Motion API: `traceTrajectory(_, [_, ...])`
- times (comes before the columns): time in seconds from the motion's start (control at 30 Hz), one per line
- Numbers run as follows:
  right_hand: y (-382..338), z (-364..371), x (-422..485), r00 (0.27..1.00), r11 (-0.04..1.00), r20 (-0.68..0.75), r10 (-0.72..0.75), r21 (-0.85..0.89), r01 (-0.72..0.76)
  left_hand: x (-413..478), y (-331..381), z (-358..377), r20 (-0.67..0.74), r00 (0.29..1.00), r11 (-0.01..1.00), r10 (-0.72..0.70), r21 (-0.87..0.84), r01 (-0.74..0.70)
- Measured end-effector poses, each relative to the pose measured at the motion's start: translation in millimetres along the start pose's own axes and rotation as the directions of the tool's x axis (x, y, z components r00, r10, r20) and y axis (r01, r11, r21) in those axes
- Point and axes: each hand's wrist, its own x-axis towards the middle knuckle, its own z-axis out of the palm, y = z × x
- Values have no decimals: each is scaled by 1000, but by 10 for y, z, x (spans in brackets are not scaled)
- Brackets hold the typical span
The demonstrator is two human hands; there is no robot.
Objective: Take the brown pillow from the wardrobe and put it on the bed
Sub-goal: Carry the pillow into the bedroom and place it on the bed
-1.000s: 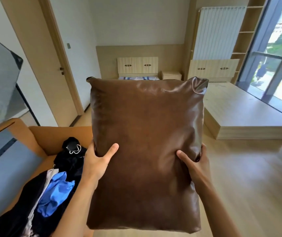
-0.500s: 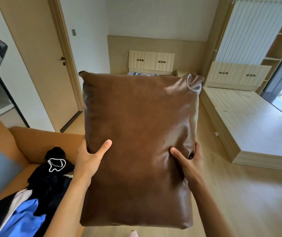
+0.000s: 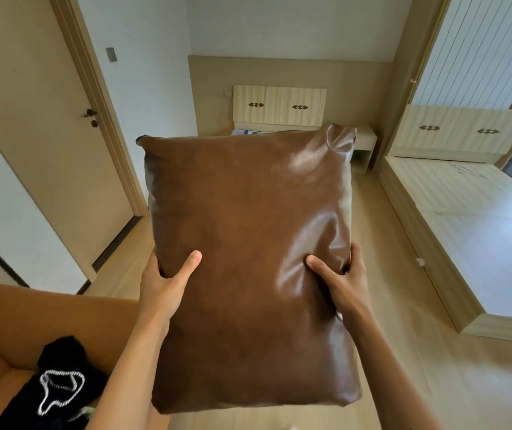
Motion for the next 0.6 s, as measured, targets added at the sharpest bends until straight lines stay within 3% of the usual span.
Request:
traceTrajectory(0.3, [481,1023,2250,990,998,142,6,61,-14,1855,93,732,-131,991,1000,-17,-7,16])
traceTrajectory(0.6, [577,2304,3916,950,999,312,-31,41,19,3454,129,884,-334,942,999,-24,24,34])
